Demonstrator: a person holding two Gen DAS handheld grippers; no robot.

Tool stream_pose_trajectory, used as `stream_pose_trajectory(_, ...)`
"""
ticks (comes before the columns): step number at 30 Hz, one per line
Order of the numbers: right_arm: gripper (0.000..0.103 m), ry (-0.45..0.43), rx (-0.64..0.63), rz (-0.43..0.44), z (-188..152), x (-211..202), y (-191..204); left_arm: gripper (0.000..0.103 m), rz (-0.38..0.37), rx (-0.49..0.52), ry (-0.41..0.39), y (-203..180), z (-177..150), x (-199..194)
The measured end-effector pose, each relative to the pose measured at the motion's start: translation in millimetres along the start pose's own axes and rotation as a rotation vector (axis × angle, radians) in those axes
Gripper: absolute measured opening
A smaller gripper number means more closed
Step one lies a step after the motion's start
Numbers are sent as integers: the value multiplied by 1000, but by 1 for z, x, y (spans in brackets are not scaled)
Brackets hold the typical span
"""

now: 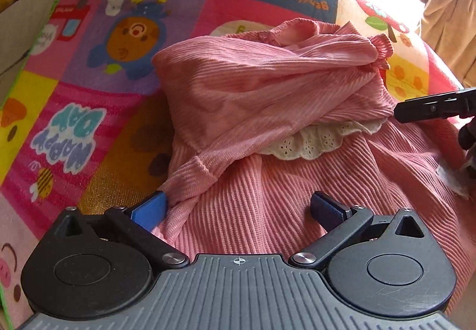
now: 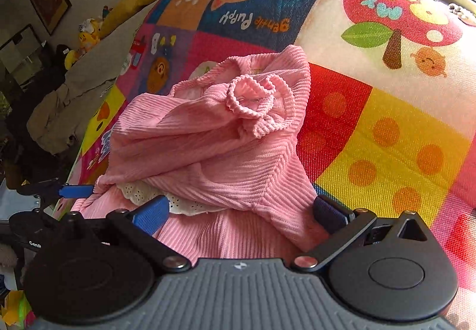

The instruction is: Fold clothes

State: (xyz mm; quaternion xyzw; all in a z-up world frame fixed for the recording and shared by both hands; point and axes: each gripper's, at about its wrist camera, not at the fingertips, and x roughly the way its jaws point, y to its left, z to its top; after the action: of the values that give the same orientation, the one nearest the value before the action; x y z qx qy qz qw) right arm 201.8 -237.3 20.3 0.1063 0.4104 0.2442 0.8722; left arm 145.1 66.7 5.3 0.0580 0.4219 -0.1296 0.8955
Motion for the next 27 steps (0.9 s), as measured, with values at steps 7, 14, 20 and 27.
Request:
stream_pose_trajectory(7, 103, -80, -36, 45, 23, 9, 6, 103, -84, -72, -19, 10, 23, -2)
stream_pose_trajectory(14, 103, 24, -35, 181, -9, -1, 7, 103, -155, -51, 41, -9, 10, -7)
stream_pose_trajectory(20, 103, 141, -126, 246, -70, -64, 14, 103, -264, 10, 87, -36, -34, -54)
stream_pose_trajectory(27, 103, -18, -297, -60, -107, -128, 27, 103, 96, 121, -168, -58, -34, -122)
